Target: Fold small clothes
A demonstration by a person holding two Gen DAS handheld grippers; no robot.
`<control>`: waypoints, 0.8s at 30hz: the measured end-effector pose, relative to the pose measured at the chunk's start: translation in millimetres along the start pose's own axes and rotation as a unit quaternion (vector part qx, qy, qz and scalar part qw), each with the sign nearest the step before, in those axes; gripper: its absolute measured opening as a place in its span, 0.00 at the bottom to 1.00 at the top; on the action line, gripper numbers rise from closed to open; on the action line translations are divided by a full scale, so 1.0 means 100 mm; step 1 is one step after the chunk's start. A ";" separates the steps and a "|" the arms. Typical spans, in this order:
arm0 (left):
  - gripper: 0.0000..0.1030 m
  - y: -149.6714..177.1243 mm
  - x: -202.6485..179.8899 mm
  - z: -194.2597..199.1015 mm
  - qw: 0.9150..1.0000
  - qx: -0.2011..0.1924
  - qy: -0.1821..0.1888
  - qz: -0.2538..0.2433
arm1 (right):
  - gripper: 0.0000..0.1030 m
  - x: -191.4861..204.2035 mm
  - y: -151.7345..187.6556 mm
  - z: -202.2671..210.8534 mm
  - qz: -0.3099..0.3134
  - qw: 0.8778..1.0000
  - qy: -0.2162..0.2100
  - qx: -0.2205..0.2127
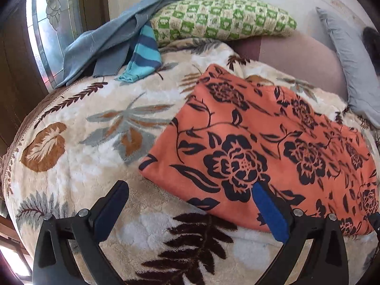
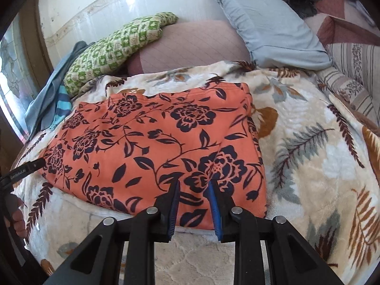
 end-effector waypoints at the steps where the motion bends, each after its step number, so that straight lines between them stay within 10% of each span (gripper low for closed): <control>1: 1.00 0.07 -0.01 -0.11 0.999 0.028 -0.014 -0.011 | 0.27 0.05 0.04 -0.08 0.007 1.000 -0.004 0.020; 3: 1.00 0.14 0.01 -0.29 0.997 0.067 -0.020 -0.018 | 0.27 0.09 0.16 -0.28 0.016 0.997 0.006 0.070; 16: 1.00 -0.02 -0.40 0.67 0.985 -0.128 -0.040 -0.111 | 0.27 -0.08 -0.13 0.12 -0.048 0.998 -0.020 -0.031; 24: 1.00 0.09 -0.84 1.20 0.974 -0.159 -0.037 -0.160 | 0.27 -0.03 -0.19 0.24 -0.039 0.997 -0.035 -0.052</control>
Point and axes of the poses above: each gripper's, at about its wrist camera, not at the fingertips, and z roughly against the way its jaws point, x to its left, y to its underside, the point moved 7 cm from there along -z, roughly the way its jaws point, and after that the axes turned 7 degrees about y, right-handed, at the moved point
